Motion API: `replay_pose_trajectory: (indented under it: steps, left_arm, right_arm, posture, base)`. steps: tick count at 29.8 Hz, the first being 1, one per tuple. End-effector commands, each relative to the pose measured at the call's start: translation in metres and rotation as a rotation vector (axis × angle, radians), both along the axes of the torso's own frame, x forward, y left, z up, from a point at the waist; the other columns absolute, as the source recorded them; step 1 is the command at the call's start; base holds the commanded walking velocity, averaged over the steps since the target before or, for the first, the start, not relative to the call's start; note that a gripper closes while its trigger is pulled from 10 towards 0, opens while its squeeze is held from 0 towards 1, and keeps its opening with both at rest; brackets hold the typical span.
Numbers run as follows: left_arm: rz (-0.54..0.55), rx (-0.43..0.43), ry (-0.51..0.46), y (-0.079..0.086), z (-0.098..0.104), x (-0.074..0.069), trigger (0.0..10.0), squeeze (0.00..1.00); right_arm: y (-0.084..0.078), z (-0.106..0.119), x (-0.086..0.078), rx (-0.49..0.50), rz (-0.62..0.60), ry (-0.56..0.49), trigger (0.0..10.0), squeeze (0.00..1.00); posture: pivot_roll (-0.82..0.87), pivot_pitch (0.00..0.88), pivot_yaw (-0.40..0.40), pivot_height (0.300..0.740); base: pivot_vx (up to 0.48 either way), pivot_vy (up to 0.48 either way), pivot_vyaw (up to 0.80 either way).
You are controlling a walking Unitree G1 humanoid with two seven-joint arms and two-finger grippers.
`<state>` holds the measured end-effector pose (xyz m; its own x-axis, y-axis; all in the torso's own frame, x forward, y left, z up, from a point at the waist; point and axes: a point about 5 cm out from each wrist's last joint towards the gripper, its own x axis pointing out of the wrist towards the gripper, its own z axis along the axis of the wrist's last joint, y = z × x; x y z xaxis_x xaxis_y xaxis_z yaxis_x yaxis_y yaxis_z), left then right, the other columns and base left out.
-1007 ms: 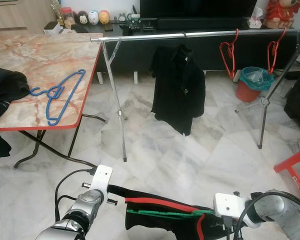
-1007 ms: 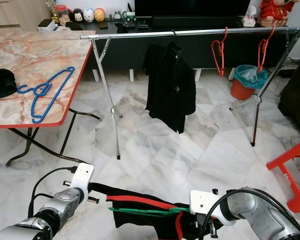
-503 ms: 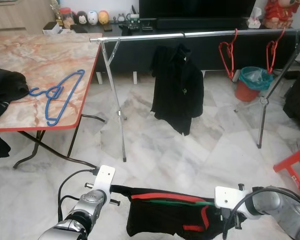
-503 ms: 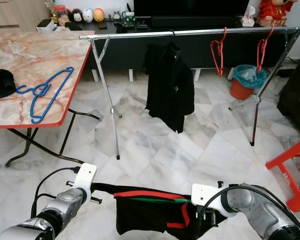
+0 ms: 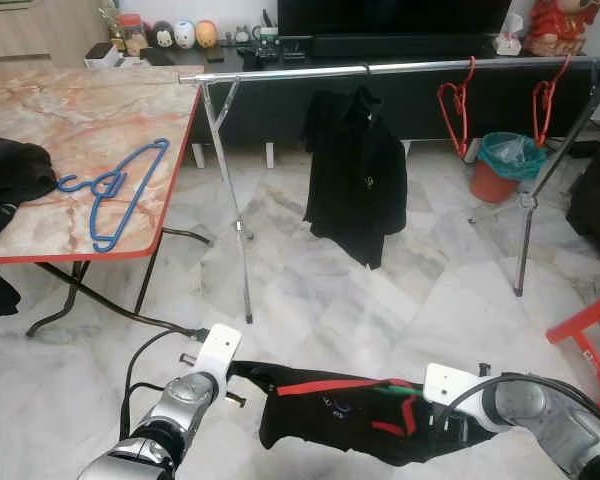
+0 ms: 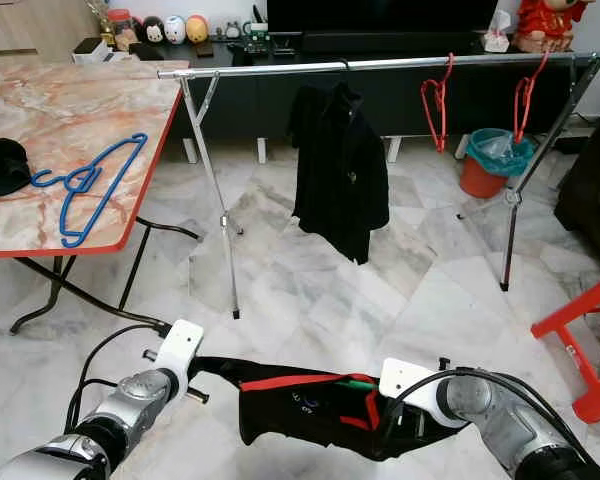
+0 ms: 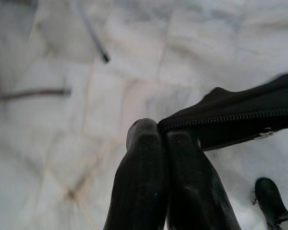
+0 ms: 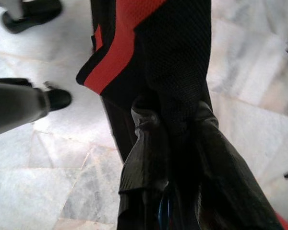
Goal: Hang hanger
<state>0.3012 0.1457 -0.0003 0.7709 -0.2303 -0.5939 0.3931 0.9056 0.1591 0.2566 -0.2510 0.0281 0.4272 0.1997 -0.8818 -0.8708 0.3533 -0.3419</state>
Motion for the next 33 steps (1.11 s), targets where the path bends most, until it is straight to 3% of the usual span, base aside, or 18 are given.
replay_pose_trajectory:
  steps: [1, 4, 7, 10, 11, 12, 15, 17, 24, 25, 28, 29, 33]
  left_arm:
    - [-0.008, 0.048, -0.034, 0.016, 0.008, 0.006, 10.0, 0.00]
    - [-0.104, -0.026, -0.038, 0.004, 0.015, 0.010, 10.0, 0.00]
    - [-0.142, -0.063, -0.039, -0.001, 0.019, 0.011, 10.0, 0.00]
    - [-0.227, -0.152, -0.030, -0.009, 0.026, 0.013, 10.0, 0.00]
    - [-0.287, -0.197, -0.038, -0.014, 0.034, 0.015, 10.0, 0.00]
    - [-0.287, -0.197, -0.038, -0.014, 0.034, 0.015, 10.0, 0.00]
    - [-0.310, -0.226, -0.061, -0.018, 0.042, 0.018, 10.0, 0.00]
    - [-0.321, -0.267, -0.092, -0.023, 0.052, 0.023, 10.0, 0.00]
    - [-0.375, -0.334, -0.106, -0.034, 0.065, 0.024, 10.0, 0.00]
    - [-0.421, -0.361, -0.102, -0.039, 0.069, 0.022, 10.0, 0.00]
    - [-0.514, -0.413, -0.084, -0.046, 0.075, 0.014, 10.0, 0.00]
    - [-0.566, -0.426, -0.087, -0.048, 0.081, 0.011, 10.0, 0.00]
    - [-0.599, -0.387, -0.100, -0.045, 0.085, 0.010, 10.0, 0.00]
  right_arm:
    - [-0.022, 0.003, 0.001, -0.071, -0.090, -0.016, 10.0, 0.00]
    - [-0.017, 0.004, 0.010, -0.059, -0.117, -0.080, 10.0, 0.00]
    - [-0.014, 0.004, 0.012, -0.048, -0.123, -0.096, 10.0, 0.00]
    - [-0.009, 0.004, 0.017, -0.022, -0.134, -0.119, 10.0, 0.00]
    - [-0.001, 0.004, 0.020, 0.016, -0.113, -0.124, 10.0, 0.00]
    - [-0.001, 0.004, 0.020, 0.016, -0.113, -0.124, 10.0, 0.00]
    - [0.010, 0.004, 0.021, 0.084, -0.094, -0.105, 10.0, 0.00]
    - [0.022, 0.001, 0.016, 0.143, -0.033, -0.033, 10.0, 0.00]
    - [0.026, -0.001, 0.016, 0.157, -0.031, -0.018, 10.0, 0.00]
    - [0.028, -0.003, 0.013, 0.176, -0.020, 0.023, 10.0, 0.00]
    - [0.027, -0.006, 0.013, 0.151, -0.050, 0.027, 10.0, 0.00]
    - [0.021, -0.008, 0.018, 0.083, -0.078, -0.008, 10.0, 0.00]
    - [0.017, -0.007, 0.023, 0.052, -0.118, -0.051, 10.0, 0.00]
  posture:
    - [0.01, 0.042, 0.010, 0.740]
    - [0.01, 0.042, 0.008, 0.740]
    - [0.01, 0.042, 0.008, 0.740]
    - [0.01, 0.042, 0.008, 0.740]
    - [0.01, 0.041, 0.008, 0.740]
    - [0.01, 0.041, 0.008, 0.740]
    - [0.01, 0.041, 0.008, 0.740]
    - [0.02, 0.039, 0.009, 0.740]
    - [0.02, 0.039, 0.007, 0.740]
    - [0.02, 0.038, 0.006, 0.740]
    - [0.02, 0.037, 0.006, 0.740]
    - [0.03, 0.036, 0.006, 0.740]
    - [0.03, 0.036, 0.006, 0.740]
  base:
    - [0.000, 0.000, 0.00]
    - [0.000, 0.000, 0.00]
    - [0.000, 0.000, 0.00]
    - [0.000, 0.000, 0.00]
    - [0.000, 0.000, 0.00]
    - [0.000, 0.000, 0.00]
    - [0.000, 0.000, 0.00]
    - [0.000, 0.000, 0.00]
    - [0.000, 0.000, 0.00]
    - [0.000, 0.000, 0.00]
    - [0.000, 0.000, 0.00]
    - [0.000, 0.000, 0.00]
    - [0.000, 0.000, 0.00]
